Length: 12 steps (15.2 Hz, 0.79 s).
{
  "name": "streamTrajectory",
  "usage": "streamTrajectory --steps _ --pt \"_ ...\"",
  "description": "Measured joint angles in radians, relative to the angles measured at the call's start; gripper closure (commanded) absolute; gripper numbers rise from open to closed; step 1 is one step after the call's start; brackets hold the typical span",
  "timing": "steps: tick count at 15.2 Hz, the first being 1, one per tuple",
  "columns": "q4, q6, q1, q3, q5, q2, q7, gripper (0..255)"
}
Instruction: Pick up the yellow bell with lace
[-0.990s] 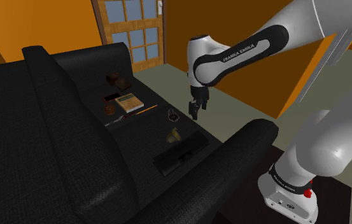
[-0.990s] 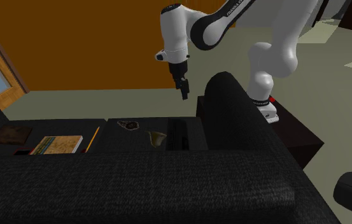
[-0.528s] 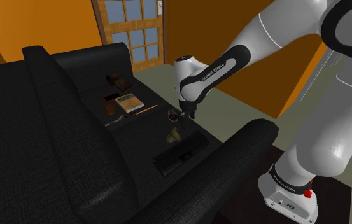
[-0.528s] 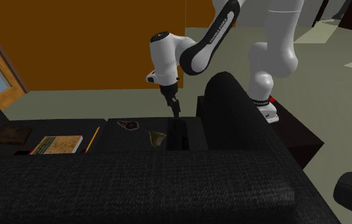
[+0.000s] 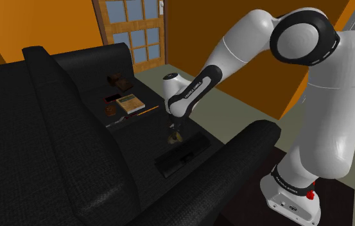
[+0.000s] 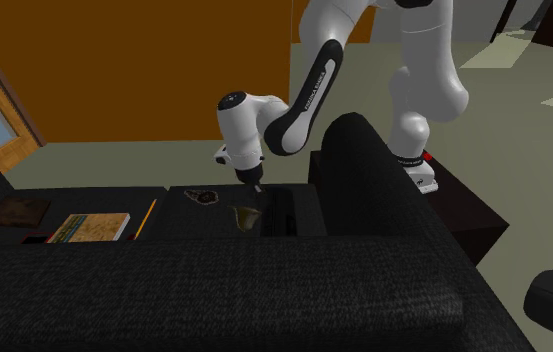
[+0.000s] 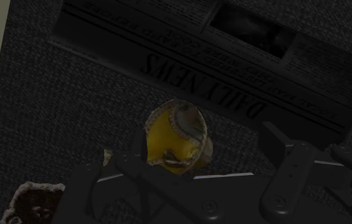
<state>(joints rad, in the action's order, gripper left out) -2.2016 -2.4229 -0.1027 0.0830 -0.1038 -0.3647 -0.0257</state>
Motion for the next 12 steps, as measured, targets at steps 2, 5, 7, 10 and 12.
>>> streamTrajectory --steps 2,5,7,10,12 --pt "0.014 -0.019 -0.002 -0.002 -0.006 -0.033 0.001 0" --pt "0.019 -0.051 -0.006 -0.006 -0.013 -0.07 0.007 0" --pt "0.027 -0.075 -0.007 -0.01 -0.018 -0.102 0.01 0" --pt "0.029 -0.087 -0.009 -0.011 -0.021 -0.116 0.013 255" --pt "0.028 -0.089 -0.01 -0.011 -0.021 -0.117 0.014 255"
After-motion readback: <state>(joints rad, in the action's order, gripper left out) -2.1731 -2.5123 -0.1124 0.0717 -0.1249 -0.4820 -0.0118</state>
